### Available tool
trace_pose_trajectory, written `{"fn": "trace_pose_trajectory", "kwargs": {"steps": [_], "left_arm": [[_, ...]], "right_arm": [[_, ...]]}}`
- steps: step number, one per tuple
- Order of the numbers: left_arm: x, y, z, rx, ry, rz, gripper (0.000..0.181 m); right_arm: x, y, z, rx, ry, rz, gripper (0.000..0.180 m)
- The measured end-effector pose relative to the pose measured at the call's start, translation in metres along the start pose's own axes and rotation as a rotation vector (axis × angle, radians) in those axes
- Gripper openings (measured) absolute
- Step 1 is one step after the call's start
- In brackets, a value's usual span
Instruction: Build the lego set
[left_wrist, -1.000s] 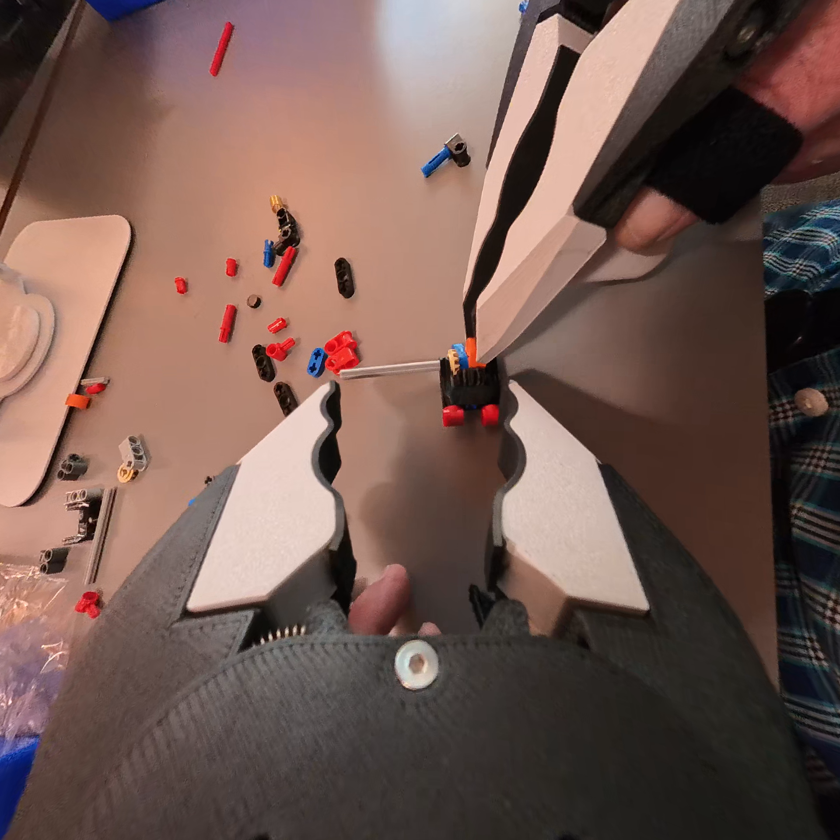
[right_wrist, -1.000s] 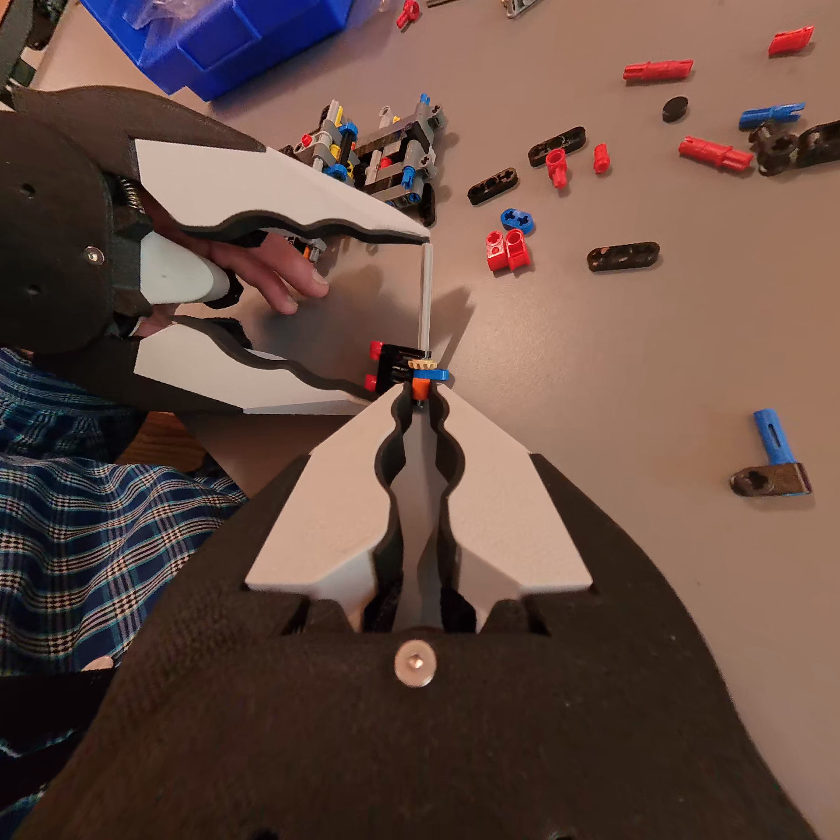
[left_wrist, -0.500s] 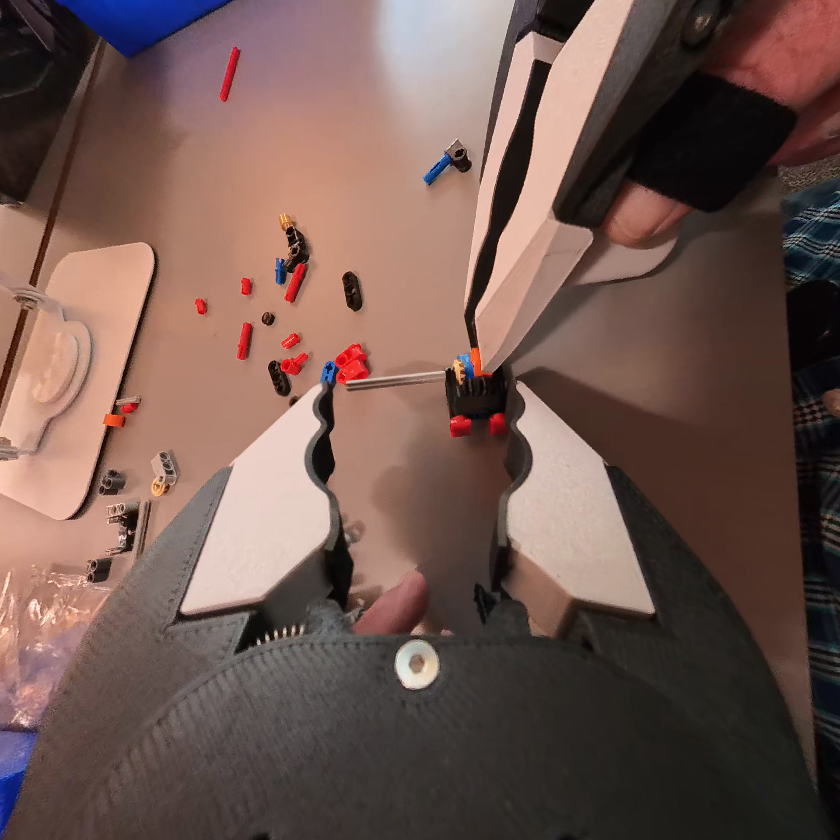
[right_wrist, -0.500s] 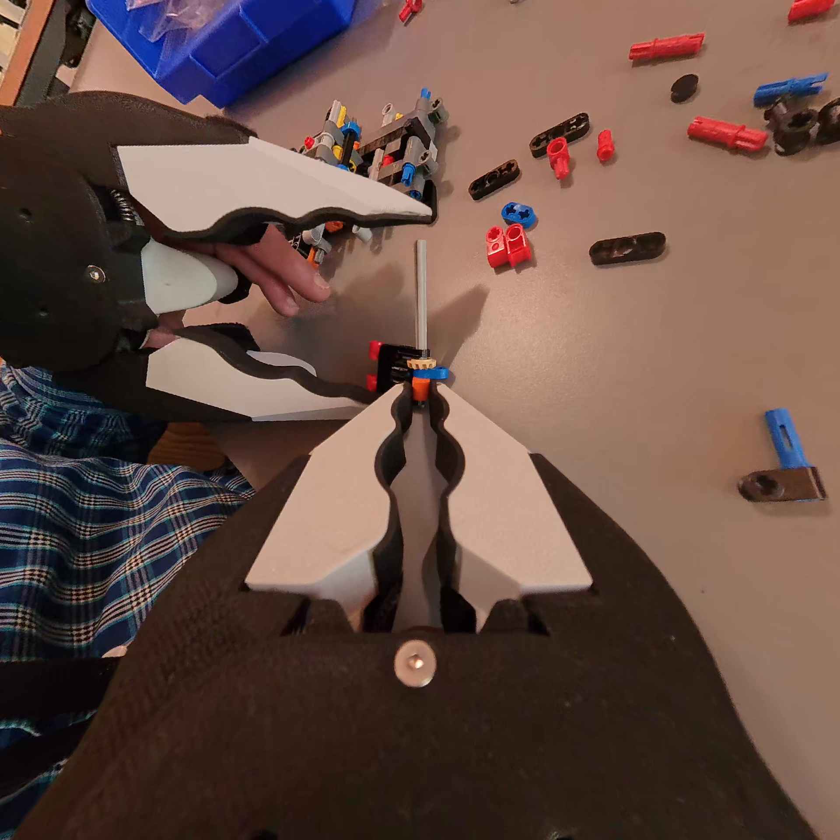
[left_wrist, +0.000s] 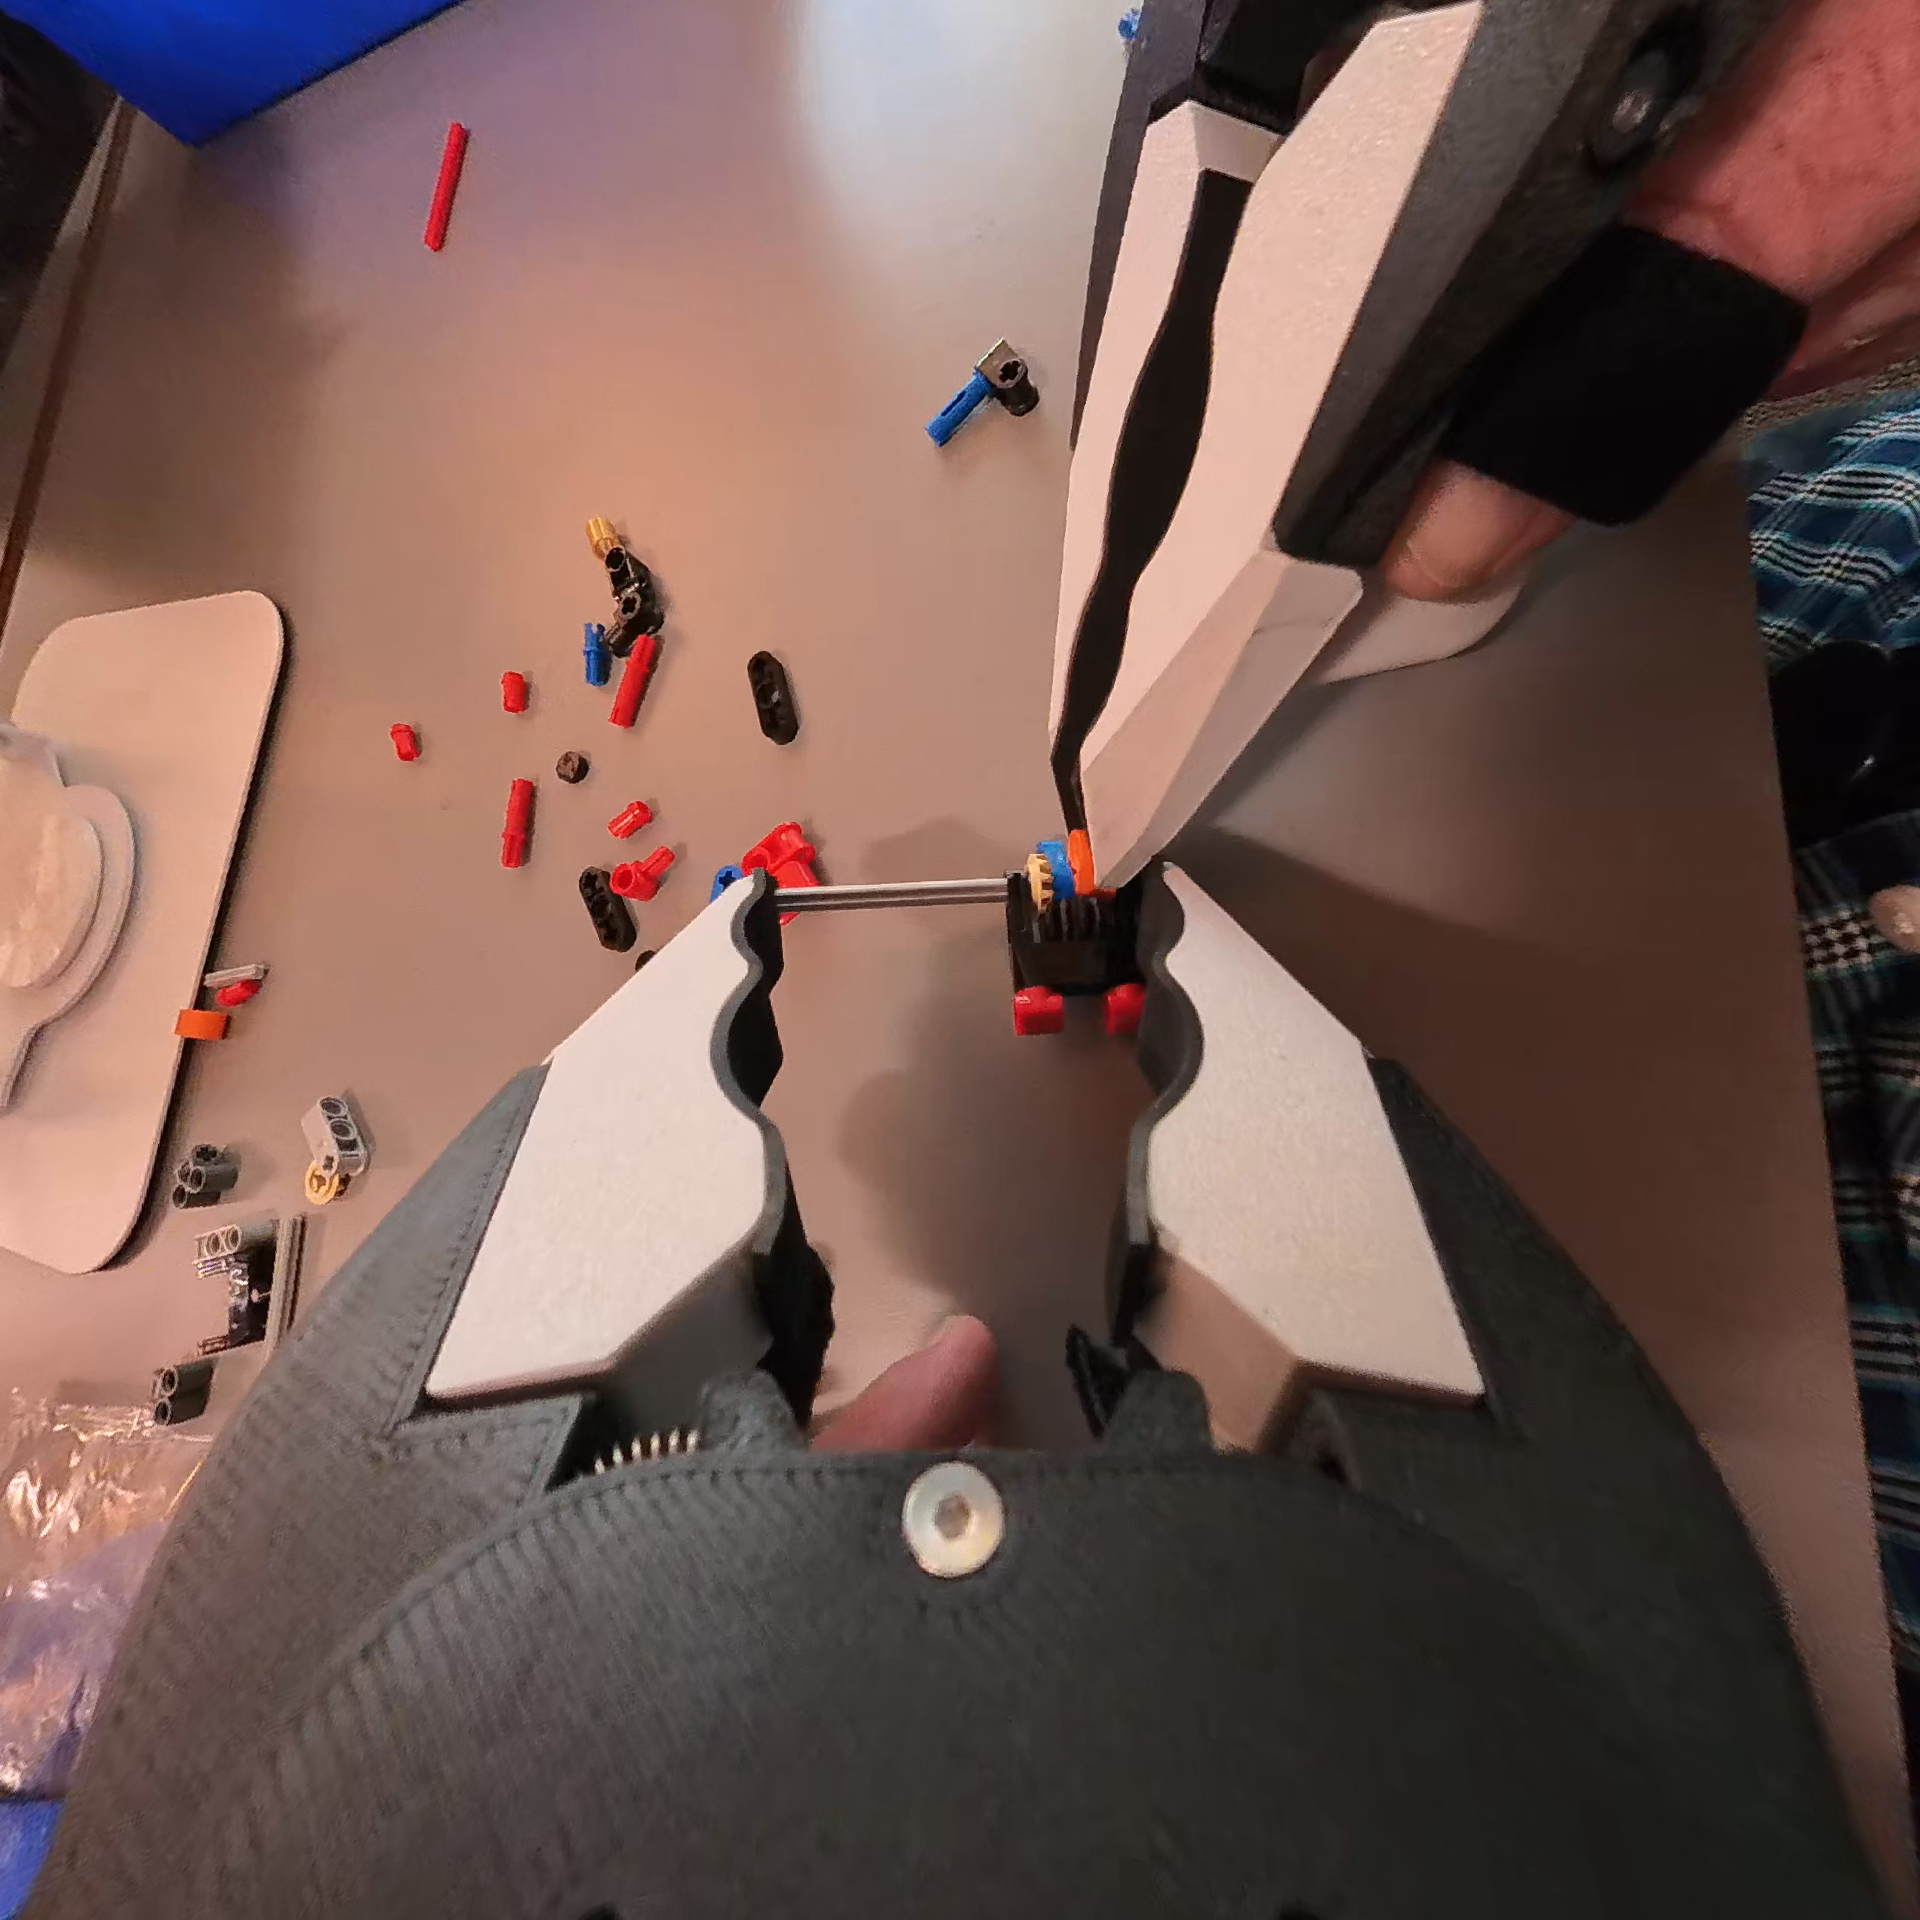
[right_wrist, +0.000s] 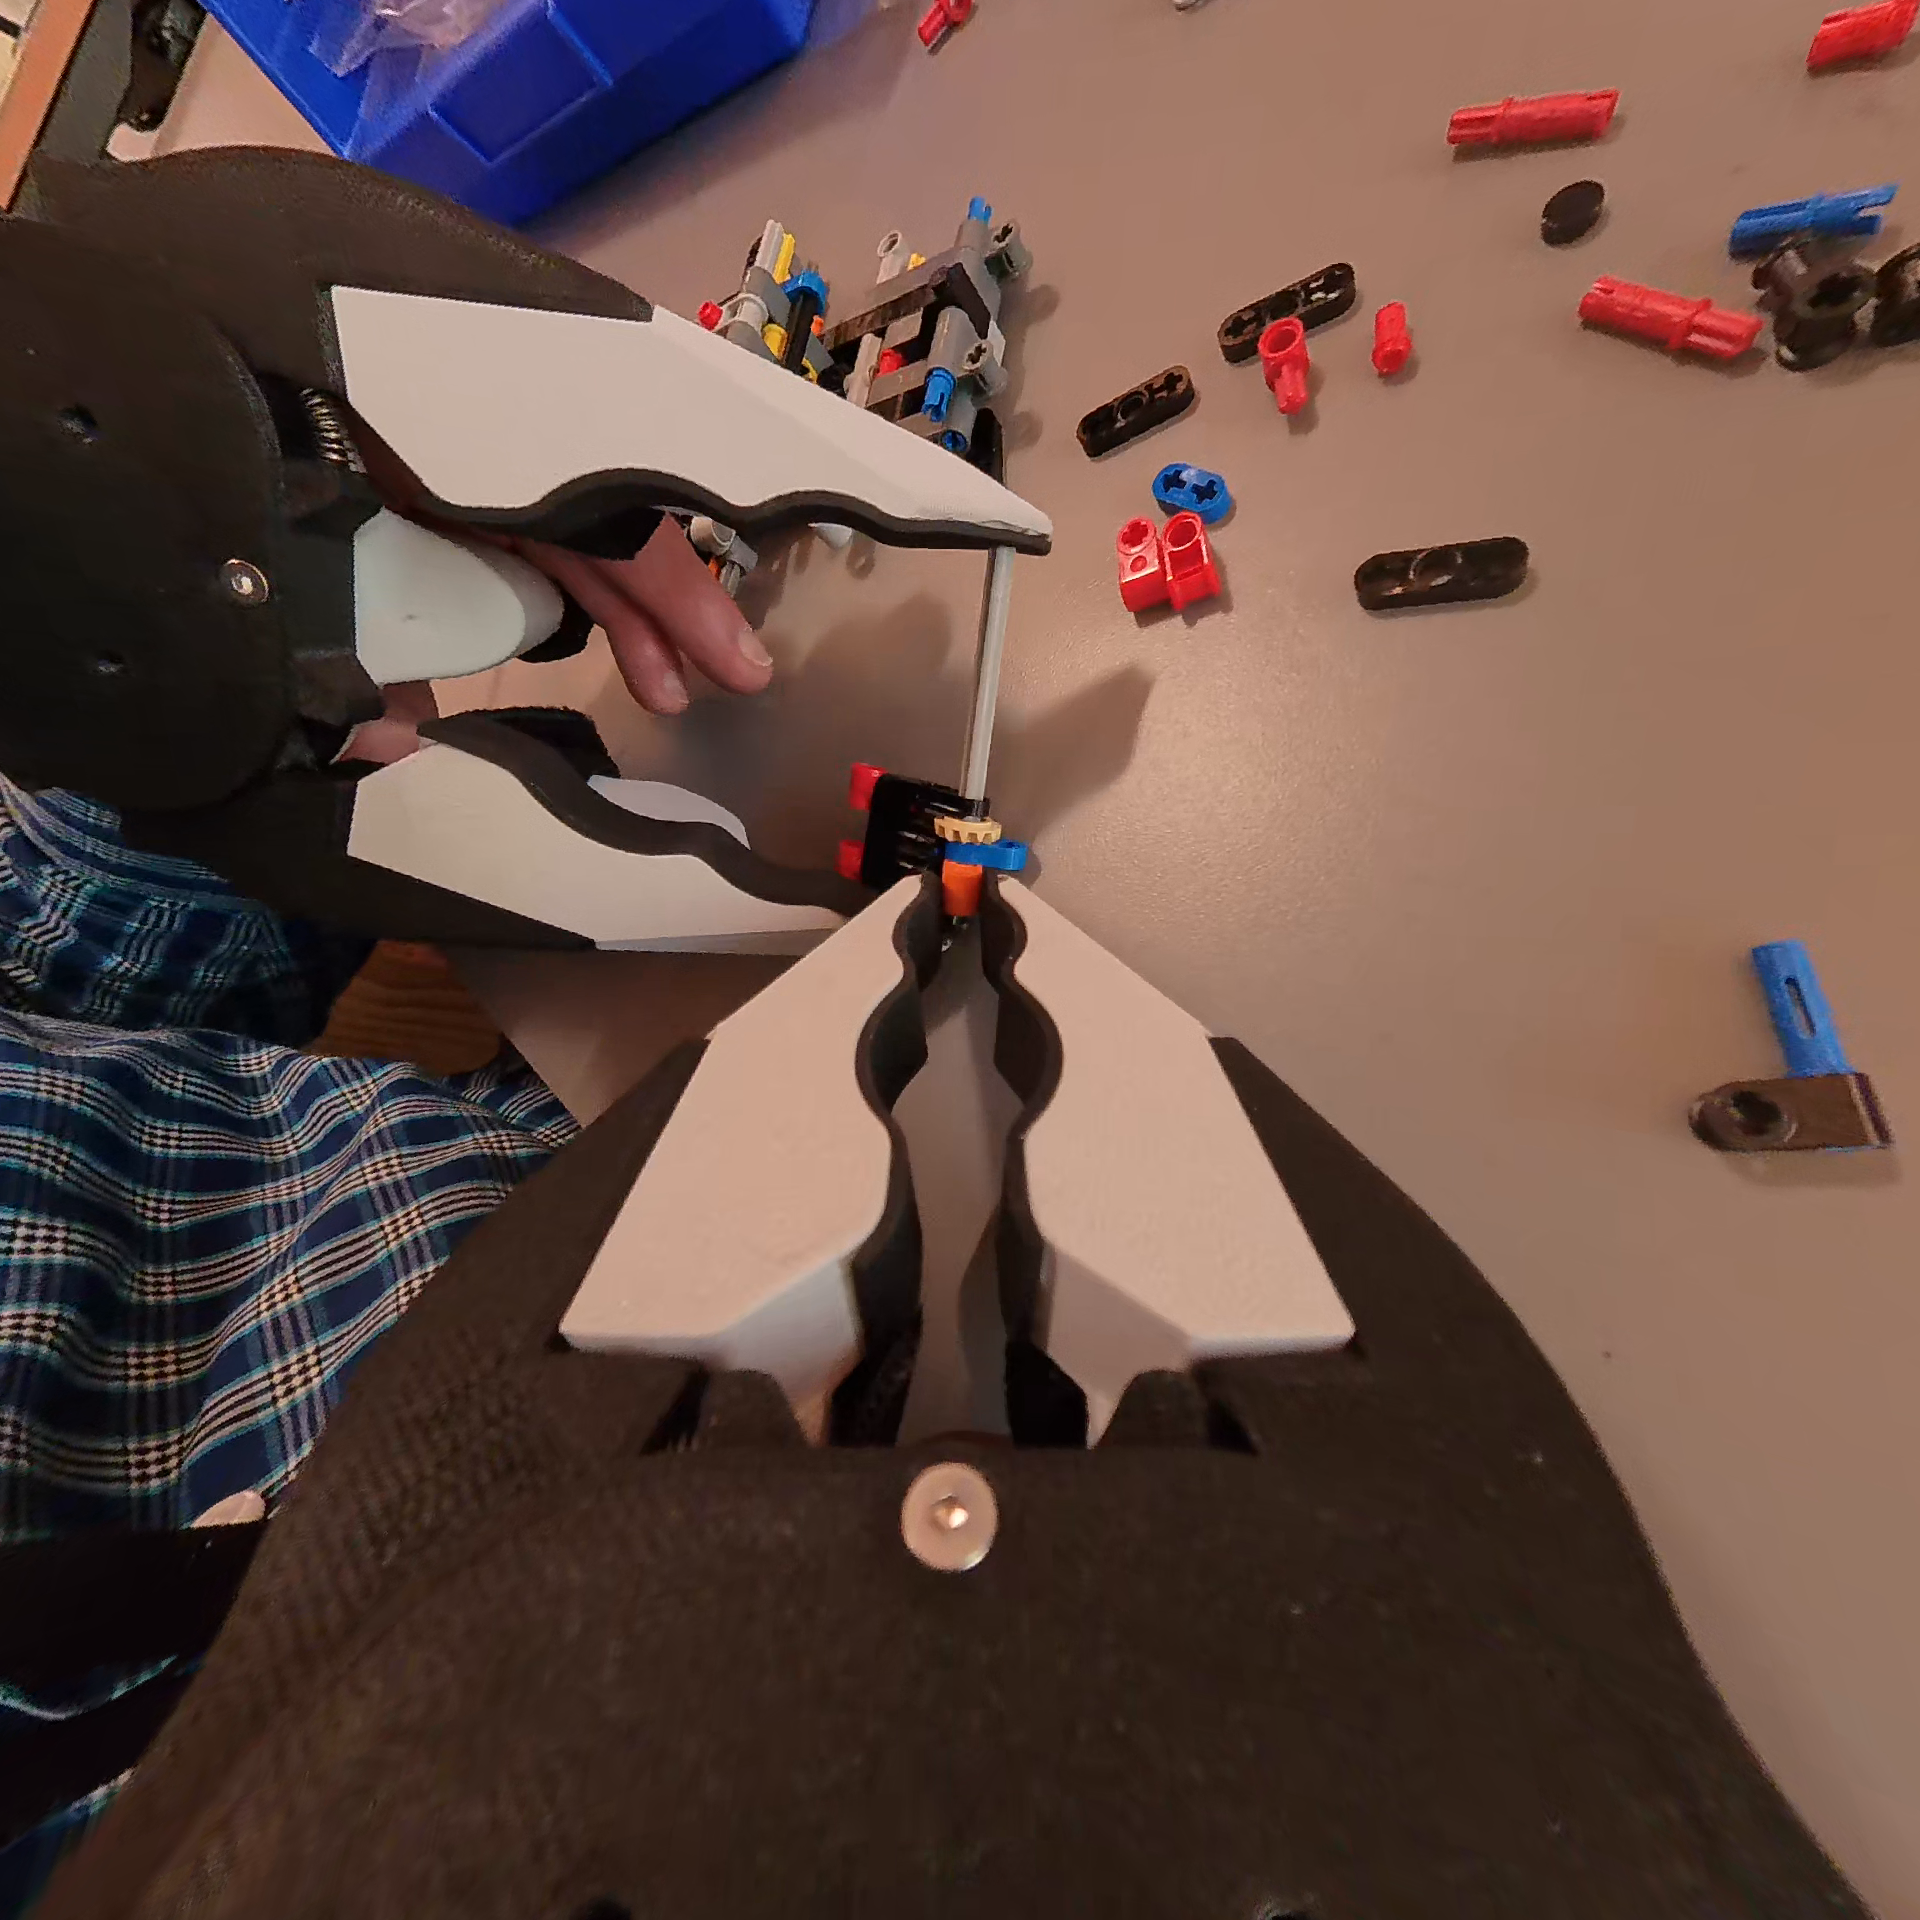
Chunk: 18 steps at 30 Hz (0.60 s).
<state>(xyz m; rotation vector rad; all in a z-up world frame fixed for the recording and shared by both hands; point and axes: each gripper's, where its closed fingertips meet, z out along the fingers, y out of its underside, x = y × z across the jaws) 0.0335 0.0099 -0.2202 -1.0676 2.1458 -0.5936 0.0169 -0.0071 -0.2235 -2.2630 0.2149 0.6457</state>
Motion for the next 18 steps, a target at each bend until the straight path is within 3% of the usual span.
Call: {"fn": "trace_pose_trajectory", "kwargs": {"steps": [18], "left_arm": [[-0.0002, 0.0009, 0.0003, 0.007, -0.002, 0.027, 0.067]], "right_arm": [[0.0001, 0.0, 0.0004, 0.007, 0.018, -0.02, 0.004]]}}
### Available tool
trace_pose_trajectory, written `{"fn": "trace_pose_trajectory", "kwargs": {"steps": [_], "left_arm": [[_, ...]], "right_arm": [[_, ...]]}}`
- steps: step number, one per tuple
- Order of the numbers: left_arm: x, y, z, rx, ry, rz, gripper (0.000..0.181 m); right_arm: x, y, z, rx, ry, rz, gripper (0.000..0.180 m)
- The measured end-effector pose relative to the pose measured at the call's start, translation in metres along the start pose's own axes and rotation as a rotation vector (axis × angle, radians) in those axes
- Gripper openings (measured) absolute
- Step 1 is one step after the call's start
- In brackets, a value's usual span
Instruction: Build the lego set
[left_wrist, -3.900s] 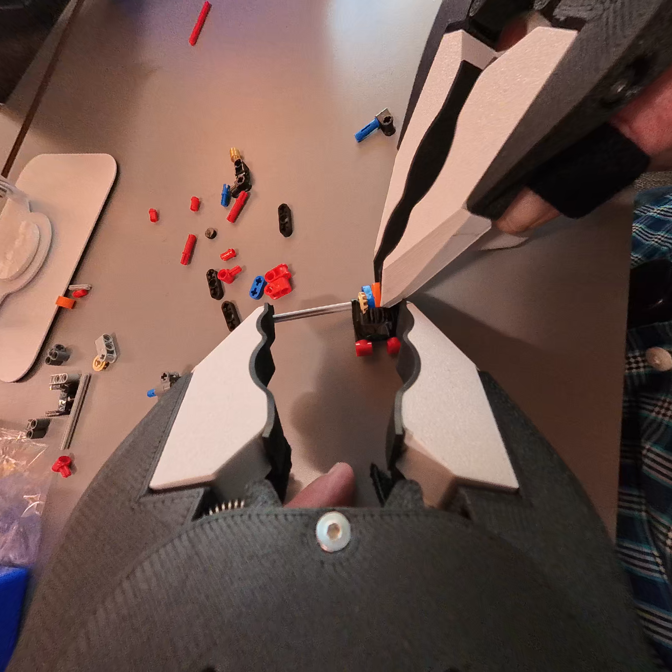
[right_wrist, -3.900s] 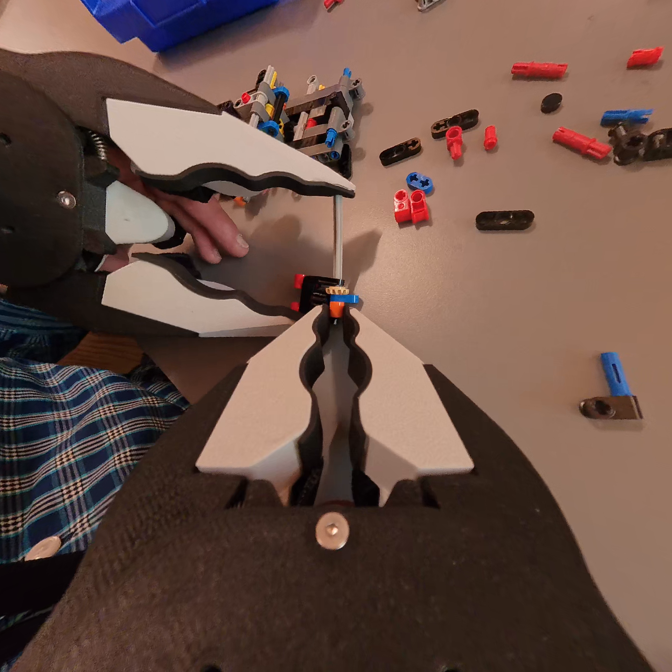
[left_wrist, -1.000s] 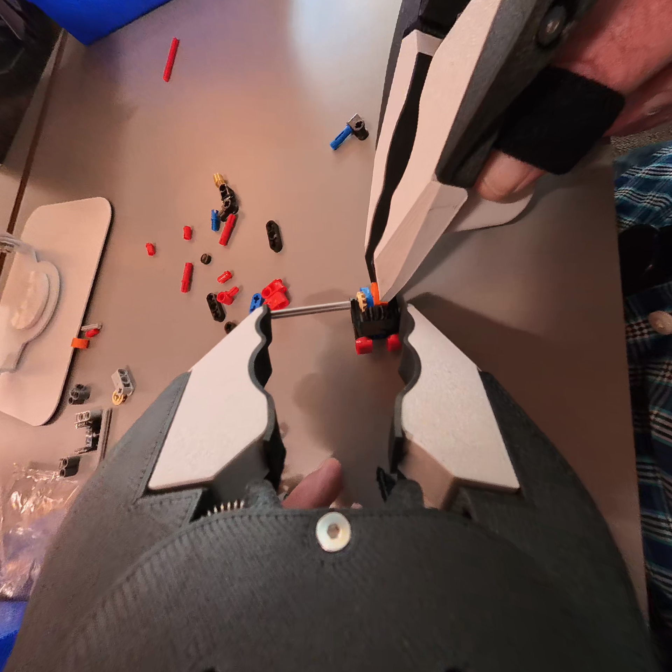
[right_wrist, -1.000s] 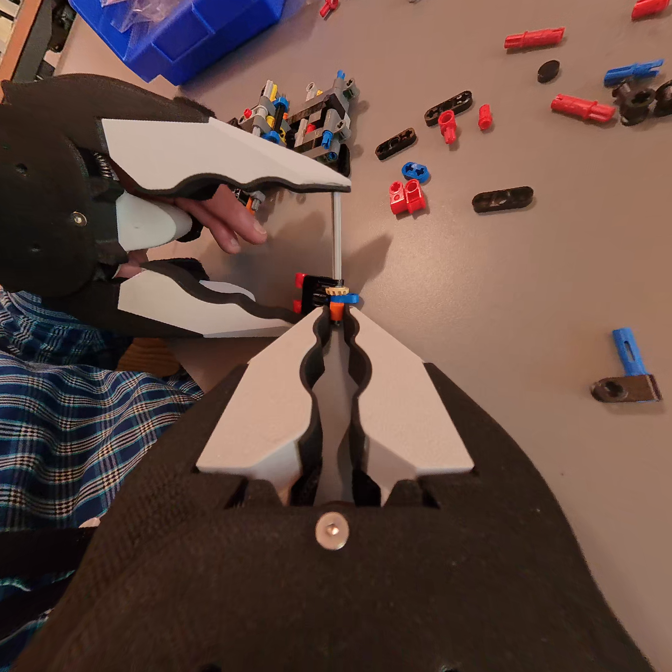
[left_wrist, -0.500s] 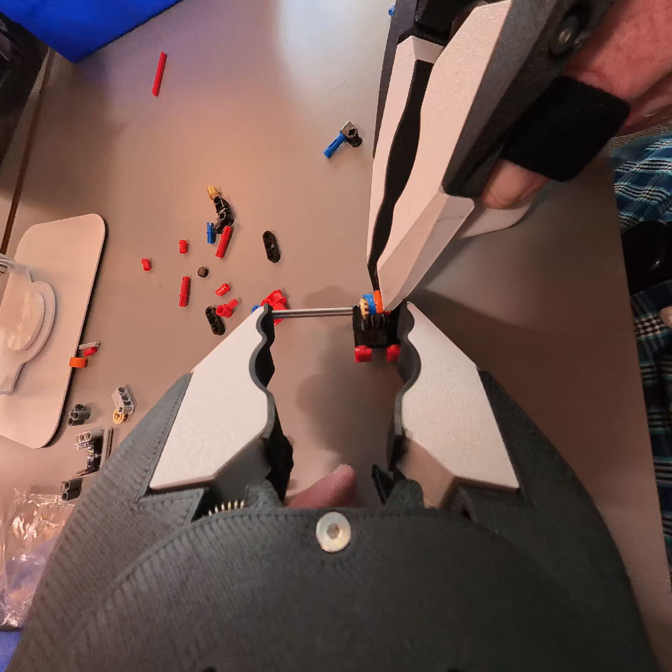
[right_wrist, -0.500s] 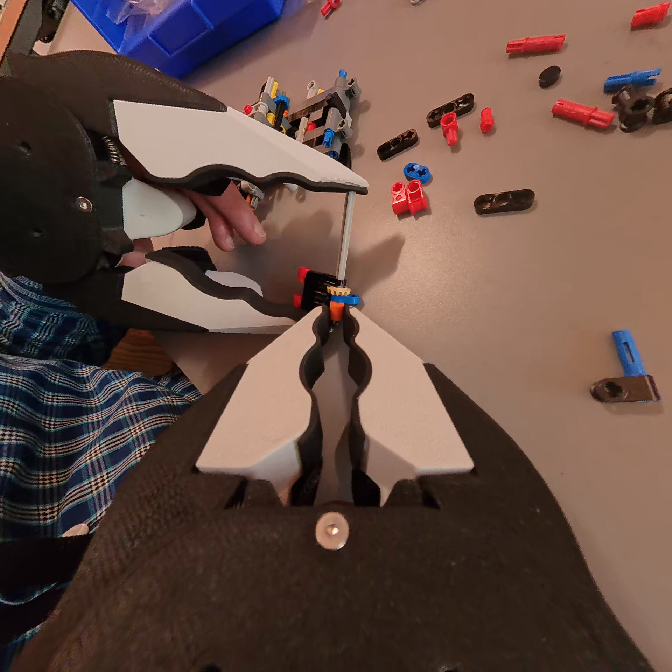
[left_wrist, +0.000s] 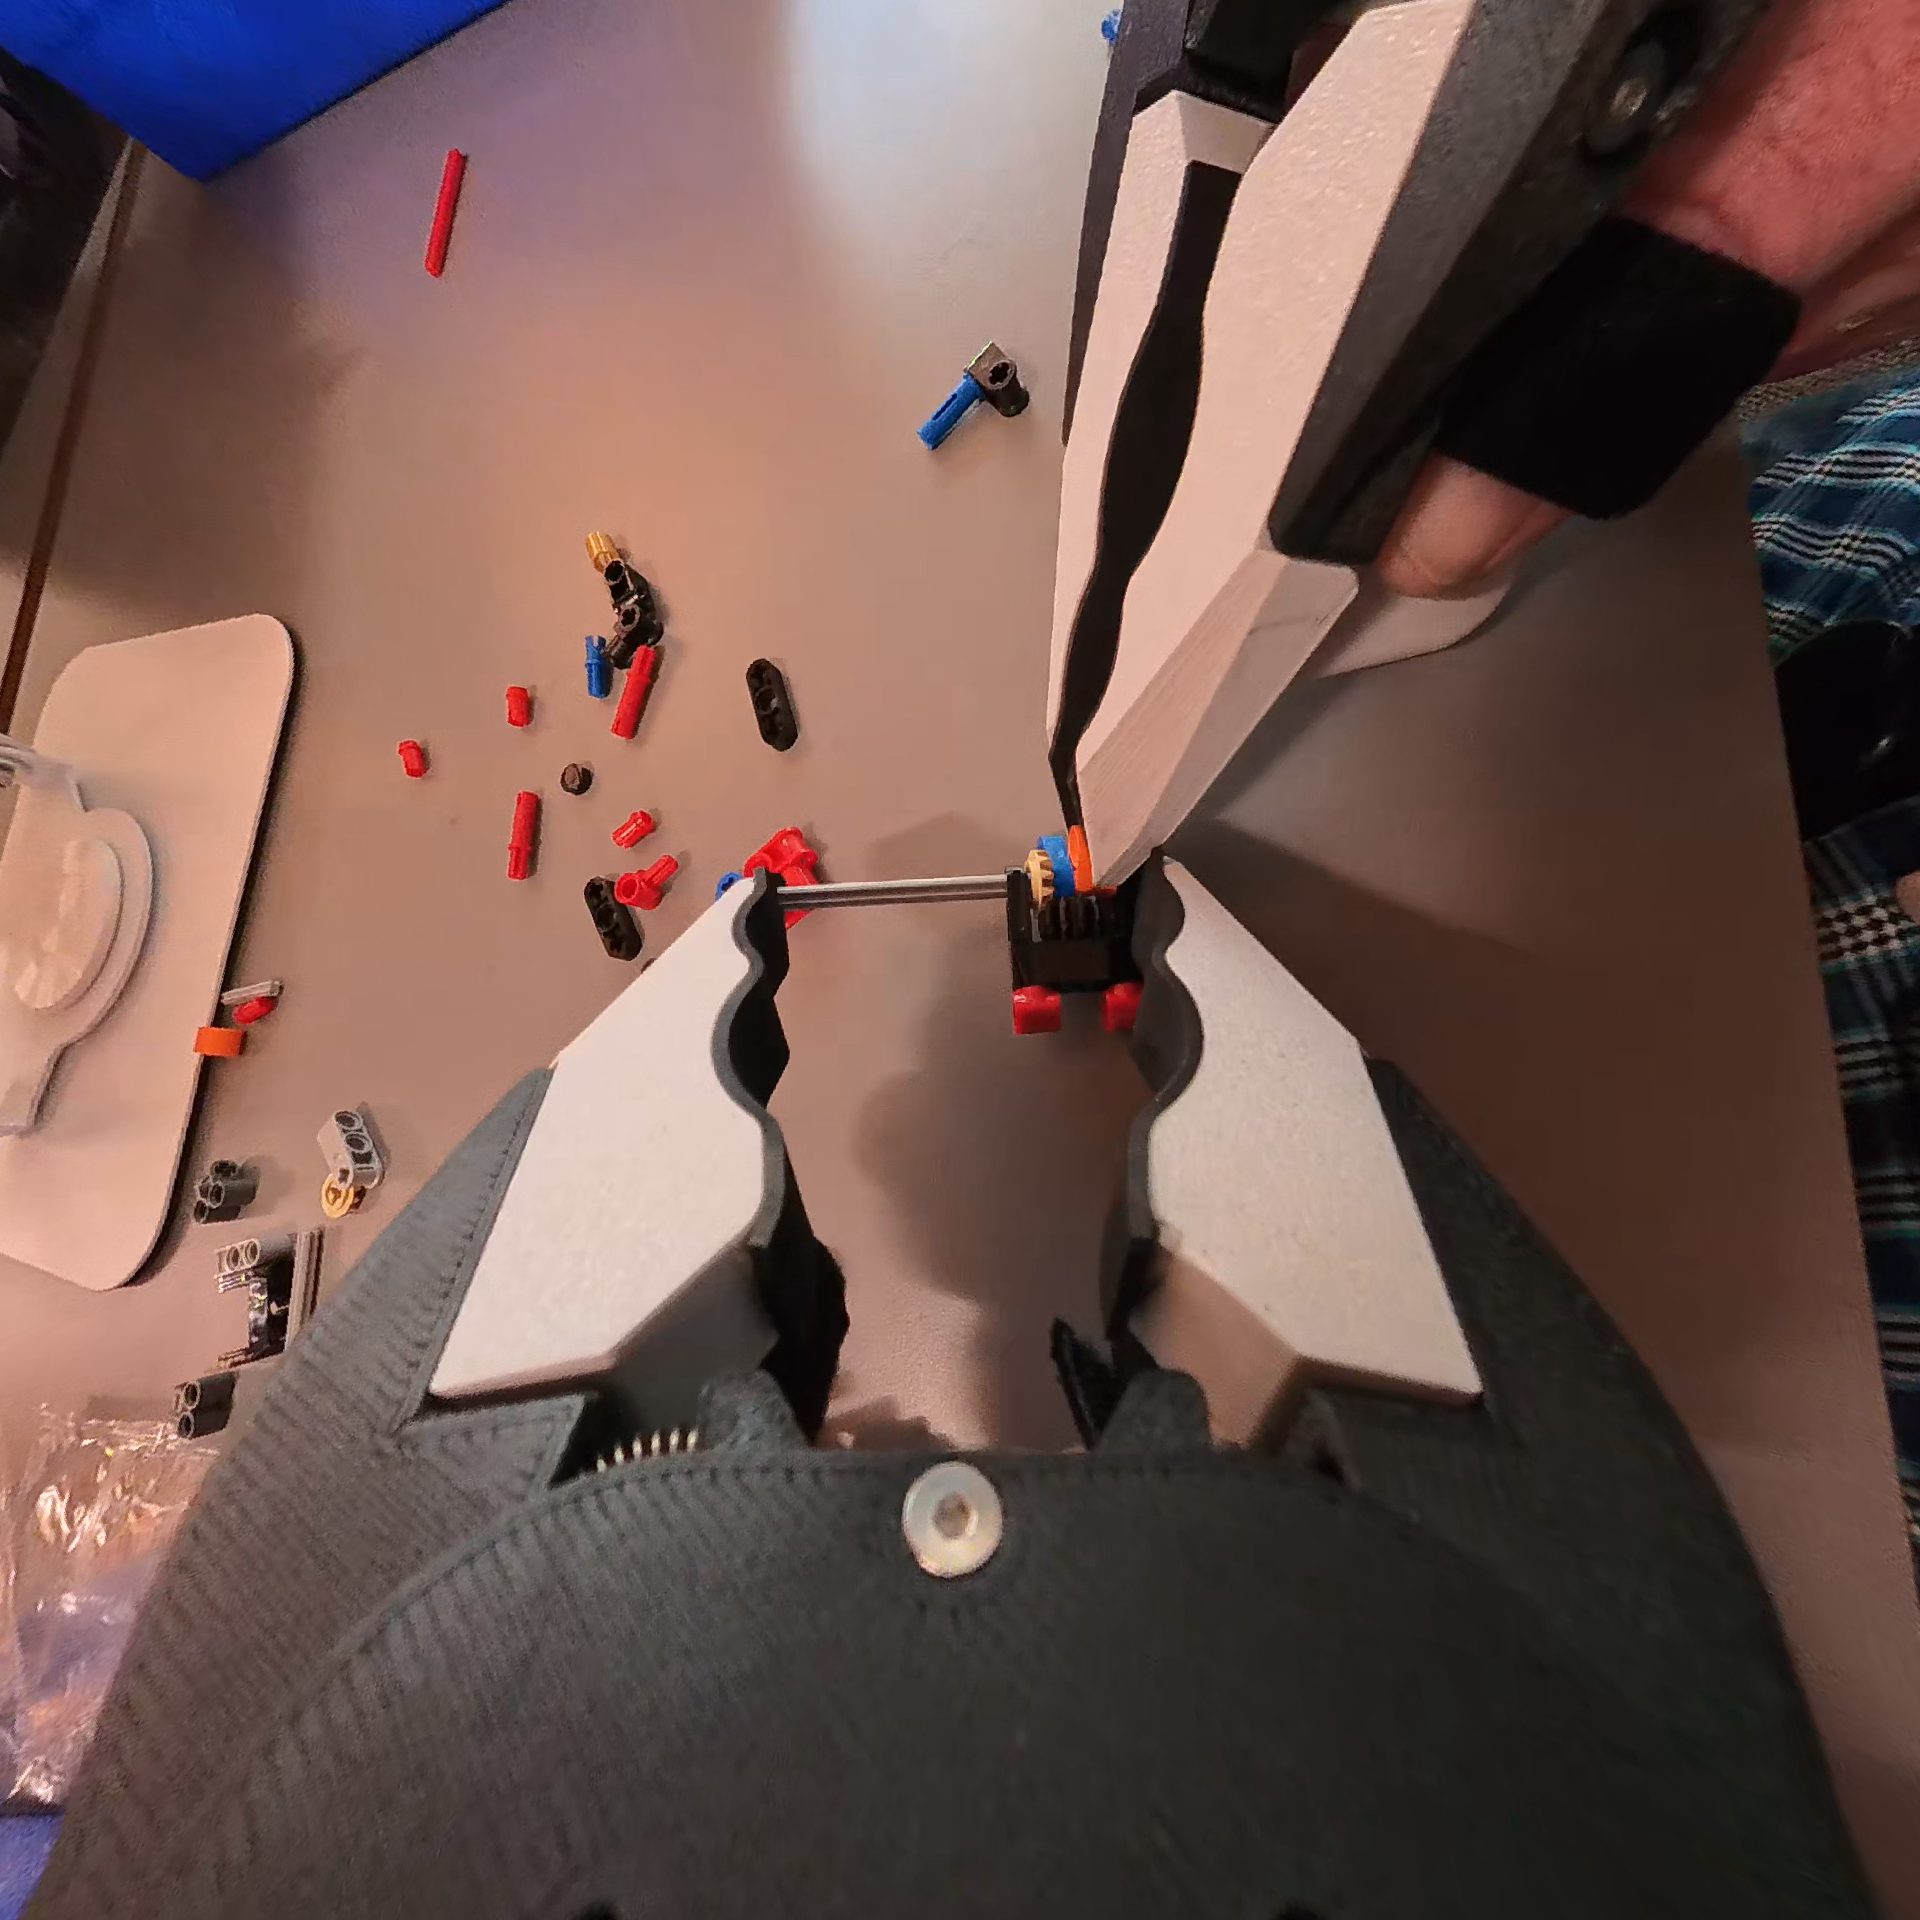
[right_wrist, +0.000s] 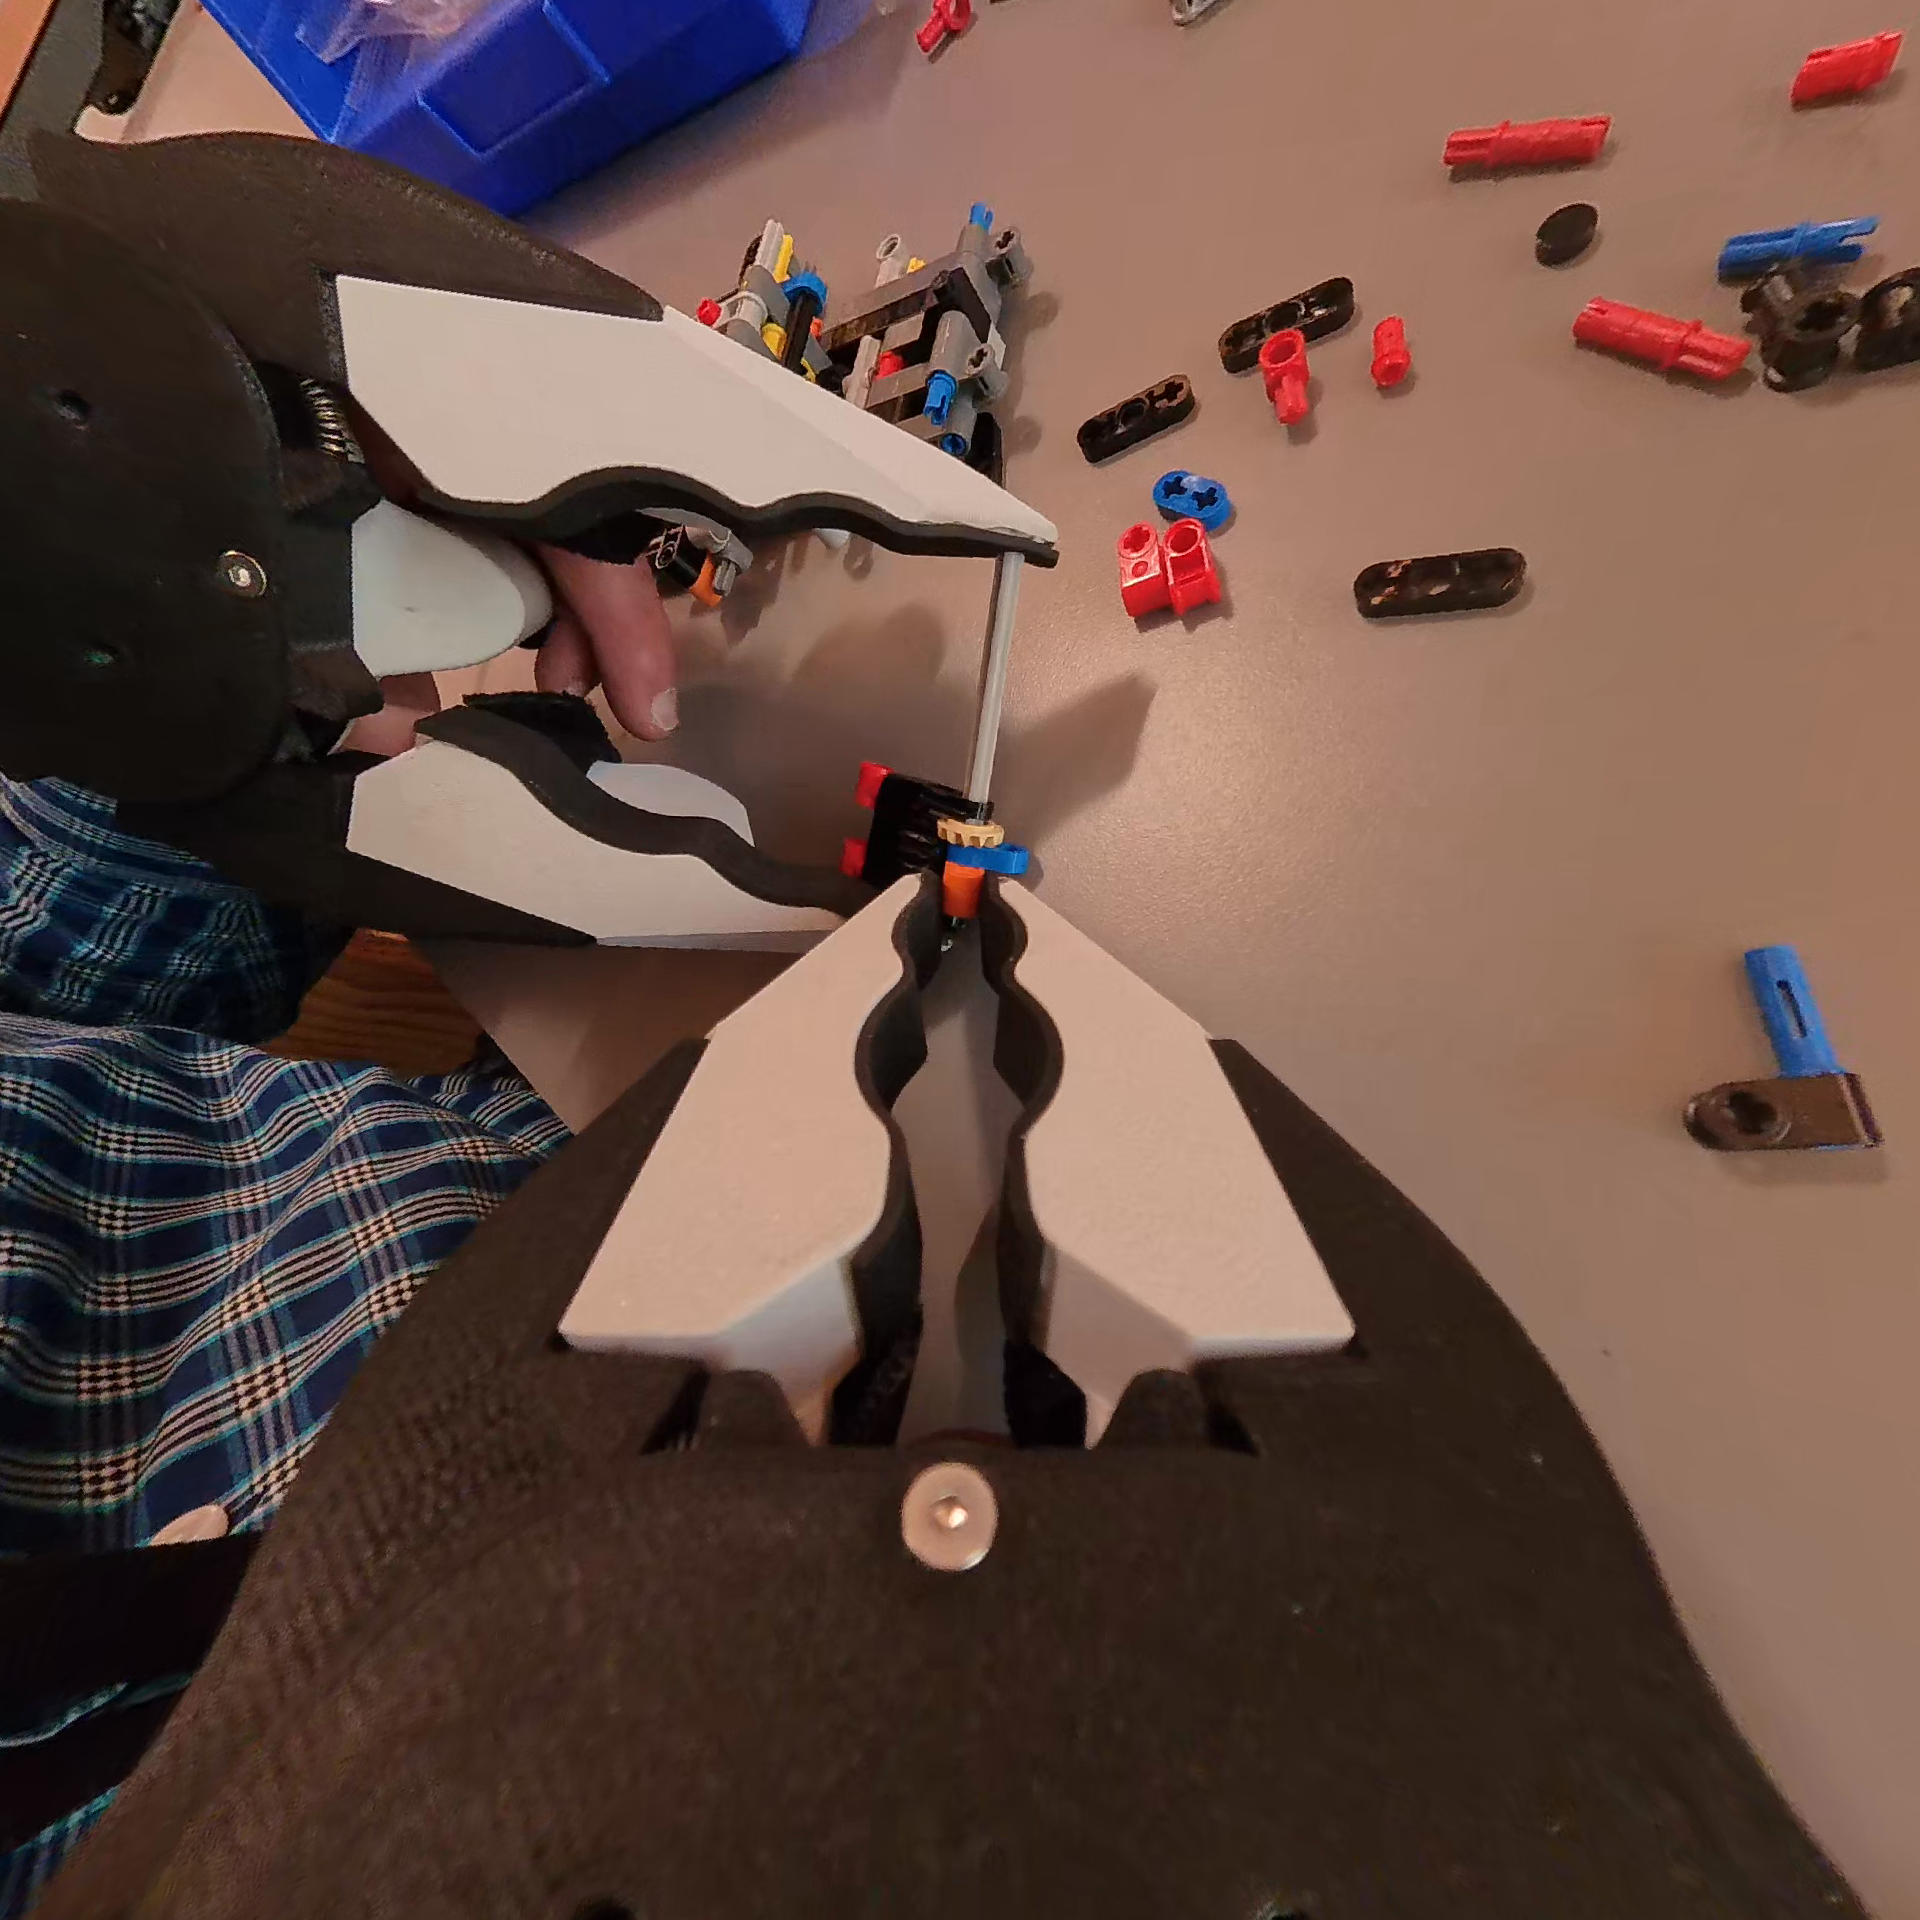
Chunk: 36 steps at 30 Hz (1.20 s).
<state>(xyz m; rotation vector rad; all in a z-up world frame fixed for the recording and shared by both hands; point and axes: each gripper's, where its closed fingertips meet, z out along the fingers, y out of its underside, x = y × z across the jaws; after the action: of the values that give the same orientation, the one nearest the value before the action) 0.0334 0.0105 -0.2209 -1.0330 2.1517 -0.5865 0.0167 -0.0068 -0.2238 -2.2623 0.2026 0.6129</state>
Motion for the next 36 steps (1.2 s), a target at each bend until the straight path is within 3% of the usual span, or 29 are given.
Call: {"fn": "trace_pose_trajectory", "kwargs": {"steps": [15, 26, 36], "left_arm": [[0.0, 0.006, -0.002, -0.011, 0.062, -0.085, 0.068], [0.003, 0.013, -0.008, -0.044, 0.11, -0.127, 0.077], [0.009, 0.012, -0.018, -0.053, 0.1, -0.144, 0.052]], "right_arm": [[-0.008, -0.005, -0.006, 0.035, -0.071, -0.018, 0.009], [-0.001, 0.002, -0.014, -0.064, -0.093, -0.312, 0.017], [-0.002, -0.004, -0.011, -0.111, -0.2, -0.529, 0.021]]}}
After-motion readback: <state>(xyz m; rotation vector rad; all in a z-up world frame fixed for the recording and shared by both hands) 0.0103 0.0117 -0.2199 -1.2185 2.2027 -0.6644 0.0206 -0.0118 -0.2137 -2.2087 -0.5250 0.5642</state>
